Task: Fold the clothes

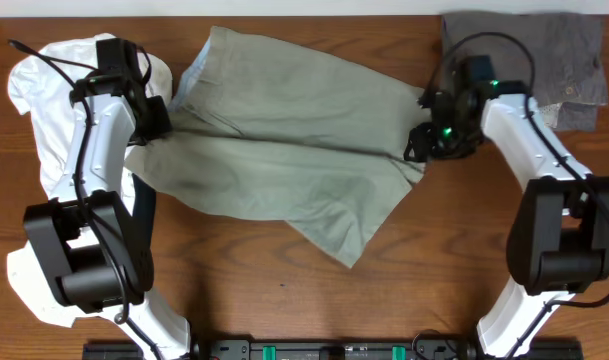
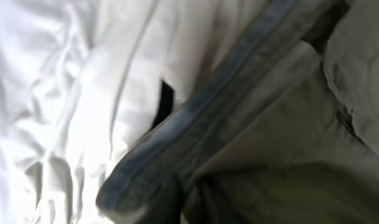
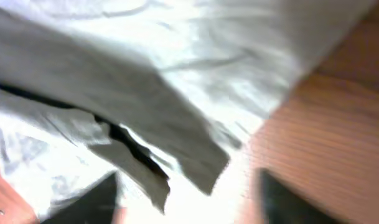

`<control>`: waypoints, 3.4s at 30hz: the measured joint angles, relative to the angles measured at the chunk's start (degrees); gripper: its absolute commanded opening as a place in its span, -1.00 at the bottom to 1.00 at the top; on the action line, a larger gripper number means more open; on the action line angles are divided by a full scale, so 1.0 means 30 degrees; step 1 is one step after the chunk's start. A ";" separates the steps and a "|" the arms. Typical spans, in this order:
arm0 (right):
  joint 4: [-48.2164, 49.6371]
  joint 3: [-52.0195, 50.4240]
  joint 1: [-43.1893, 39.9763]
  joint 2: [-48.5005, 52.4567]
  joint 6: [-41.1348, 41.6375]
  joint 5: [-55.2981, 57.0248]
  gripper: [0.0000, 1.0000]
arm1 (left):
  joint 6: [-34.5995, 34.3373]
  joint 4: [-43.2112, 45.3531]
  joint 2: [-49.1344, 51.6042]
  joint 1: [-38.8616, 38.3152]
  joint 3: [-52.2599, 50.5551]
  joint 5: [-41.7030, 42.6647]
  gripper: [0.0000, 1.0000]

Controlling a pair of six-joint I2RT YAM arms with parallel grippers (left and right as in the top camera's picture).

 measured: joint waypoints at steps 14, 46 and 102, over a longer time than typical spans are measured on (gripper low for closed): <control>-0.4728 0.1676 0.4131 -0.1785 0.0641 -0.0095 0.77 | -0.0357 -0.1384 -0.3009 0.0102 0.0270 -0.0364 1.00; 0.2390 -0.6951 1.5606 -0.1785 0.5078 0.5770 -0.53 | -0.0379 -0.0787 -0.5719 0.0138 0.0714 -0.0503 0.98; -0.3147 -0.5712 -0.1909 -0.7067 0.2273 0.0102 0.20 | -0.0918 -1.1526 -0.5836 -0.0051 0.0561 0.4124 0.83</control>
